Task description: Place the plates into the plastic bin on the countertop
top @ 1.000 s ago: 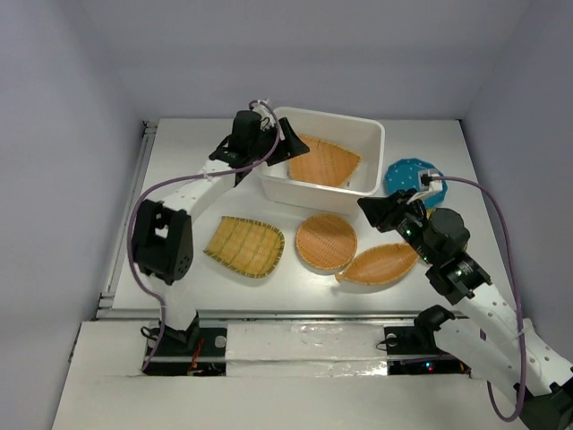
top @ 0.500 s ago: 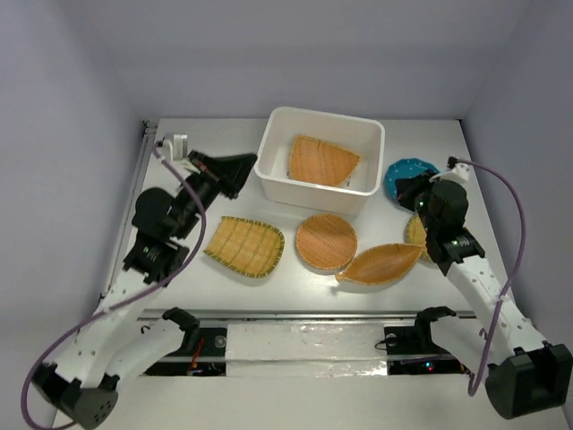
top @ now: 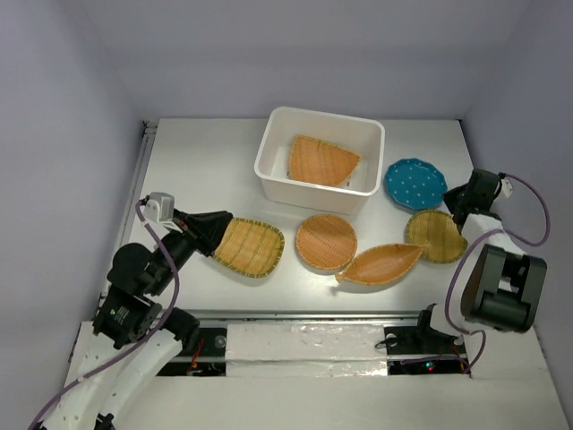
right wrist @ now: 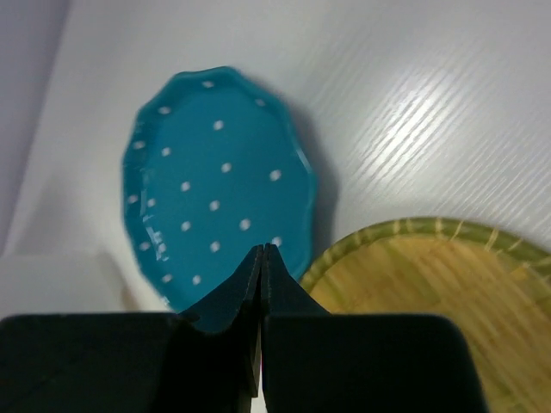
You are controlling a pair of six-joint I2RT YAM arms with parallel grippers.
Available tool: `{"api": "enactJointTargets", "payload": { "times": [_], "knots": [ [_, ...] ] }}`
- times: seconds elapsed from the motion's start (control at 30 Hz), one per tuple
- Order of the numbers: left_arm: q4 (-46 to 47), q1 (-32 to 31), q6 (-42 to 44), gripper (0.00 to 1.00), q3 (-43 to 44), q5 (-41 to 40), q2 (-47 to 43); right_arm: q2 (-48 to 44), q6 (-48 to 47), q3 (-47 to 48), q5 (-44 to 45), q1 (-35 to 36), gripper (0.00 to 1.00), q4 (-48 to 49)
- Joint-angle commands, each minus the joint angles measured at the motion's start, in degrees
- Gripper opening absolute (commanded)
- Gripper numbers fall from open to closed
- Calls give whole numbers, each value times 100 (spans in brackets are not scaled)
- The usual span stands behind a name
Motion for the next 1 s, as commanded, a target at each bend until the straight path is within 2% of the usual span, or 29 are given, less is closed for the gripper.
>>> {"api": "enactJointTargets", "payload": {
  "times": [0.0, 0.1, 0.2, 0.23, 0.57, 0.73, 0.97],
  "knots": [
    [-46, -8, 307, 13, -102, 75, -180, 458, -177, 541, -237, -197, 0, 234],
    [-45, -8, 342, 14, -128, 312, -330, 1100, -485, 1155, -414, -198, 15, -222],
    [-71, -8, 342, 15, -137, 365, -435, 1409, -556, 1499, -185, -276, 44, -776],
    [-63, -8, 342, 16, -137, 374, -470, 1453, -565, 1553, -203, -277, 47, -821],
    [-10, 115, 334, 21, -172, 532, -796, 1945, -723, 2239, -370, -338, 47, -1805],
    [-27, 115, 325, 22, -181, 524, -875, 1656, -547, 1871, -737, -400, 39, -1614],
    [-27, 115, 316, 23, -190, 550, -901, 1559, -353, 1606, -1003, -400, 42, -1576]
  ]
}}
